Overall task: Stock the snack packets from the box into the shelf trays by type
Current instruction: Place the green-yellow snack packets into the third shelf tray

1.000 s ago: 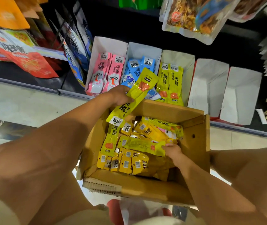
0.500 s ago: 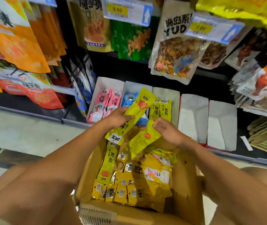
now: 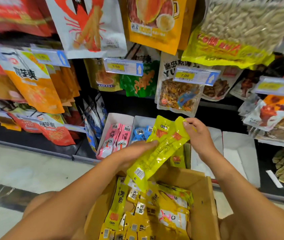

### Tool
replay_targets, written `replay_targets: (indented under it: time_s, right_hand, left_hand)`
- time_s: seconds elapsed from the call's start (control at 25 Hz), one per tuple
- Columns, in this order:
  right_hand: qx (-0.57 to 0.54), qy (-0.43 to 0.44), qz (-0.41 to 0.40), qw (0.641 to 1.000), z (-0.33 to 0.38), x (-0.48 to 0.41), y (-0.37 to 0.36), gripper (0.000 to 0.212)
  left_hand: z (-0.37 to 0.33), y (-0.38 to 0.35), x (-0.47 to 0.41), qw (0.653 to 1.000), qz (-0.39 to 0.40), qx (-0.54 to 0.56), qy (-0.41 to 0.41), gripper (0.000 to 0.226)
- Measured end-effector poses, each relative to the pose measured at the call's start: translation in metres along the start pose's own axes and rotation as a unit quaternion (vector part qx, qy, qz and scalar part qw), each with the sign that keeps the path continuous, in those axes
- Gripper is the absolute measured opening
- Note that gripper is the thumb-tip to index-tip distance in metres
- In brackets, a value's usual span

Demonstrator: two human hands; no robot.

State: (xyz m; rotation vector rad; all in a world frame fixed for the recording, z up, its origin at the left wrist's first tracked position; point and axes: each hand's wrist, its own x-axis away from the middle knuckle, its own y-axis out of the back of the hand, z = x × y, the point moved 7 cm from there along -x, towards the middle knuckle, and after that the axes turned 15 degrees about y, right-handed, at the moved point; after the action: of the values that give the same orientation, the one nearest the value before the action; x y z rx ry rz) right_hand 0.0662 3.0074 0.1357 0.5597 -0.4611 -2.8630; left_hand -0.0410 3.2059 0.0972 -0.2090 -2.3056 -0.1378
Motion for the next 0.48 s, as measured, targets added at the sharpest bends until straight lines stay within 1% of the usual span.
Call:
replay_targets:
  time_s: [0.04,0.08,0.12,0.16,0.2,0.24,0.28,0.32,0.36,0.4,0.48]
  right_hand:
    - [-0.002,-0.007,-0.026,1.0,-0.003,-0.002,0.003,0.008]
    - [0.007,-0.013,-0.047,0.999,-0.004,-0.004,0.006,0.01]
    - [0.01,-0.022,-0.068,0.997,-0.012,-0.006,0.006,0.013]
    - [-0.001,-0.043,-0.084,0.996,-0.017,-0.006,0.005,0.02]
    - [-0.03,-0.086,-0.097,0.991,-0.028,-0.003,0.001,0.031]
    - [-0.096,-0.137,-0.104,0.98,-0.037,0.002,-0.009,0.043]
    - [-0.149,-0.189,-0.102,0.965,-0.047,0.008,-0.019,0.051]
    - [-0.195,-0.222,-0.087,0.951,-0.05,0.013,-0.029,0.05]
    - [-0.217,-0.243,-0.057,0.944,-0.049,0.018,-0.04,0.044]
    - [-0.22,-0.247,-0.019,0.943,-0.046,0.022,-0.047,0.037]
    - [-0.191,-0.244,0.042,0.95,-0.041,0.029,-0.058,0.022]
  left_hand:
    - [0.002,-0.003,-0.004,1.0,0.005,0.007,-0.004,0.071]
    - [0.006,-0.005,-0.011,0.999,0.021,0.025,-0.003,0.051]
    - [0.009,-0.009,-0.019,0.998,0.037,0.042,-0.003,0.043]
    - [0.011,-0.01,-0.028,0.998,0.037,0.051,-0.004,0.038]
    - [0.008,-0.012,-0.031,0.998,0.032,0.051,-0.006,0.034]
    - [0.005,-0.011,-0.036,0.999,0.016,0.05,-0.015,0.031]
    - [-0.001,-0.013,-0.038,0.998,0.015,0.054,-0.025,0.029]
    - [-0.005,-0.012,-0.045,0.998,0.01,0.059,-0.035,0.029]
    - [-0.007,-0.01,-0.051,0.997,0.008,0.072,-0.037,0.031]
    - [-0.005,-0.005,-0.062,0.995,-0.001,0.087,-0.04,0.032]
    - [0.002,0.002,-0.076,0.993,-0.008,0.114,-0.038,0.032]
